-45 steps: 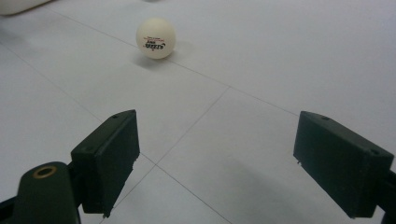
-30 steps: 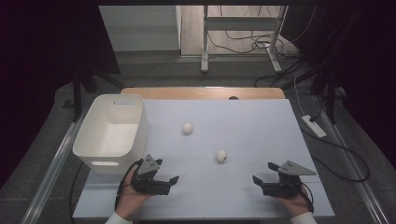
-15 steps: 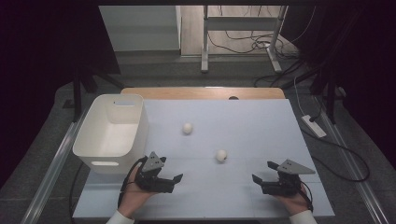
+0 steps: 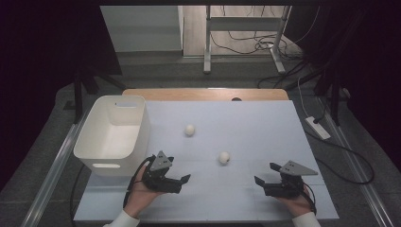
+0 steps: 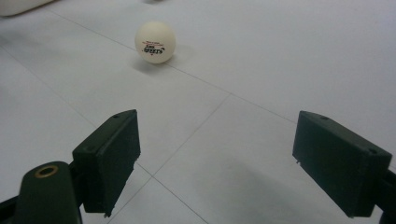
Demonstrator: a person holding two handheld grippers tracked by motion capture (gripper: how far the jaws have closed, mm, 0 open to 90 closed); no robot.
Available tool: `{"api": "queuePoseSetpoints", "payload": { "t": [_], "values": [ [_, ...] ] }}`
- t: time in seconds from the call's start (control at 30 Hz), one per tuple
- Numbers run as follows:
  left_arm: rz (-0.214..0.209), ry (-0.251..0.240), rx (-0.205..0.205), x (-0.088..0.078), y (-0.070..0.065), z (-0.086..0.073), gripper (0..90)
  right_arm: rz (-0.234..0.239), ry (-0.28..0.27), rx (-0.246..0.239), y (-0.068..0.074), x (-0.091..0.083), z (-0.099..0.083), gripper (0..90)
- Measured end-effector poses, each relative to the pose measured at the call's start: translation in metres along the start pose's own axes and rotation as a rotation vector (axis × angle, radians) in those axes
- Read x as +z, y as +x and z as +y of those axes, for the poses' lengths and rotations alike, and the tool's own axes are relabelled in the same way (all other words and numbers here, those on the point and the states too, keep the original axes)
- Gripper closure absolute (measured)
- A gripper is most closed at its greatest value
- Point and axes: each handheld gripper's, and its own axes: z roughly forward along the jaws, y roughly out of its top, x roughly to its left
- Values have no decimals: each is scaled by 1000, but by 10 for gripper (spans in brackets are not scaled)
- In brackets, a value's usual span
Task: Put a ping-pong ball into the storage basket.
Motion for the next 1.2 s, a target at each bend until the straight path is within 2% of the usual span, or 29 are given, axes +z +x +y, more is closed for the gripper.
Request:
{"api": "queuePoseSetpoints", "payload": {
  "t": [0.17,0.37,0.9,1.2],
  "values": [
    [-14,11,3,5,-1,4,124,-1,3,-2,0,0,0,148],
    [-2,22,-1,12,-1,9,125,0,2,-4,0,1,0,148],
    [-27,40,7,27,-3,20,130,-5,5,-7,1,1,0,148],
    [-19,41,-14,35,2,22,130,-10,4,-3,0,1,0,148]
  ]
}}
